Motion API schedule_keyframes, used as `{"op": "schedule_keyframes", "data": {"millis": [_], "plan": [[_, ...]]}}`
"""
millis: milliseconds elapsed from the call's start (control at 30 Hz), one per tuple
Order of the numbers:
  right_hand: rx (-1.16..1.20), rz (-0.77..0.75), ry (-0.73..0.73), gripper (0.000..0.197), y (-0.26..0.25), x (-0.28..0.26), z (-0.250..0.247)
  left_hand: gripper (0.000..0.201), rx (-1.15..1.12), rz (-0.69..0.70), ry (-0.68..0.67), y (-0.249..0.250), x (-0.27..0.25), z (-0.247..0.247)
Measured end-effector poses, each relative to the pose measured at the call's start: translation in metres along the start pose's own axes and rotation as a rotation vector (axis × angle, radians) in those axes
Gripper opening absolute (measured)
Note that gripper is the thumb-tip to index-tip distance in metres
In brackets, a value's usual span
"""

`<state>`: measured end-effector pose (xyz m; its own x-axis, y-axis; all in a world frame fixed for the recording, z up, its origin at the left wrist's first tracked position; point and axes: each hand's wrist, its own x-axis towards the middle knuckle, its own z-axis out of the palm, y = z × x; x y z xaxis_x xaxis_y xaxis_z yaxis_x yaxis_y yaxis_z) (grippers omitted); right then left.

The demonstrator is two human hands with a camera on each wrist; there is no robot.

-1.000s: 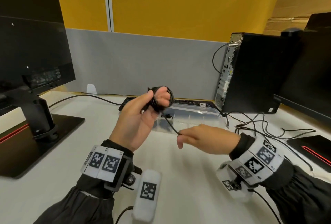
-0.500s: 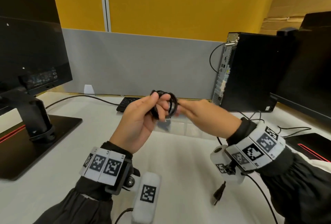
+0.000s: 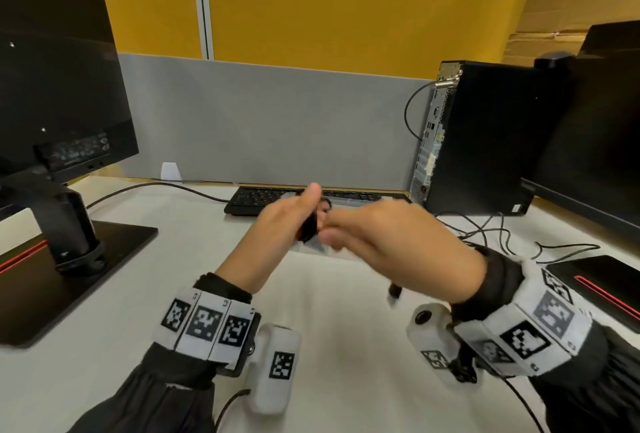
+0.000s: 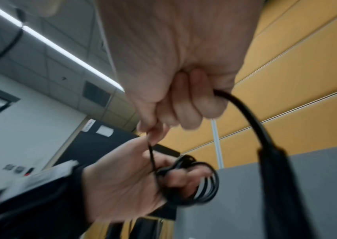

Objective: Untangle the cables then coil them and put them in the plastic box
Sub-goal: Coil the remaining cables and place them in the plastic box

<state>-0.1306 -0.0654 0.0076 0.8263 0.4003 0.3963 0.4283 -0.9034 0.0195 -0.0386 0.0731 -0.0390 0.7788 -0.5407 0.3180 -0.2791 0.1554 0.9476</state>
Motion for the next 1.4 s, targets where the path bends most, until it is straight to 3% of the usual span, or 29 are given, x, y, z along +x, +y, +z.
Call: {"op": "schedule_keyframes", "data": {"millis": [67,133,267,400,500,600,700,833,933,1000,1100,1200,1267,1333,1400], "plan": [[0.099,0.059,0.237,0.032,0.015,0.005,-0.003,0.051,0.036,0.022,-0.137,0.003,-0.006,0.004],[0.255,0.135,0.374,0.02,0.035,0.011,-0.001,0.04,-0.07,0.018,-0.227,0.008,-0.011,0.007],[0.567,0.275,0.19,0.021,0.048,0.015,0.015,0.019,-0.333,-0.003,-0.247,0.009,-0.013,0.009],[1.065,0.442,0.005,0.025,0.033,0.005,0.036,0.026,-0.479,-0.001,-0.148,0.008,-0.01,0.011],[1.35,0.491,-0.069,0.034,0.026,-0.001,0.04,0.025,-0.466,0.001,-0.076,0.009,-0.009,0.013],[1.475,0.506,-0.055,0.04,0.023,-0.002,0.039,0.023,-0.41,0.015,-0.042,0.007,-0.008,0.015],[1.461,0.514,0.011,0.042,0.022,-0.002,0.037,0.025,-0.296,0.053,0.011,0.003,-0.006,0.013],[1.312,0.501,0.08,0.037,0.018,0.0,0.035,0.027,0.154,0.159,0.12,-0.005,-0.003,0.011],[1.137,0.478,0.12,0.019,0.017,0.0,0.035,0.025,0.402,0.187,0.074,-0.006,-0.004,0.011],[1.073,0.445,0.083,0.019,0.021,-0.001,0.036,0.022,0.5,0.211,0.068,-0.006,-0.005,0.009],[0.987,0.429,0.019,0.023,0.033,-0.008,0.034,0.026,0.464,0.253,0.146,-0.003,-0.003,0.003],[0.539,0.447,-0.022,0.029,0.051,-0.013,0.035,0.03,0.366,0.255,0.211,-0.001,-0.002,0.0],[0.379,0.475,0.006,0.03,0.056,-0.014,0.036,0.03,0.369,0.265,0.204,-0.001,-0.003,0.002],[0.528,0.498,0.126,0.029,0.054,-0.01,0.034,0.03,0.362,0.267,0.195,-0.002,-0.003,0.006],[0.953,0.515,0.258,0.027,0.049,-0.004,0.031,0.03,0.348,0.257,0.192,-0.003,-0.003,0.006]]}}
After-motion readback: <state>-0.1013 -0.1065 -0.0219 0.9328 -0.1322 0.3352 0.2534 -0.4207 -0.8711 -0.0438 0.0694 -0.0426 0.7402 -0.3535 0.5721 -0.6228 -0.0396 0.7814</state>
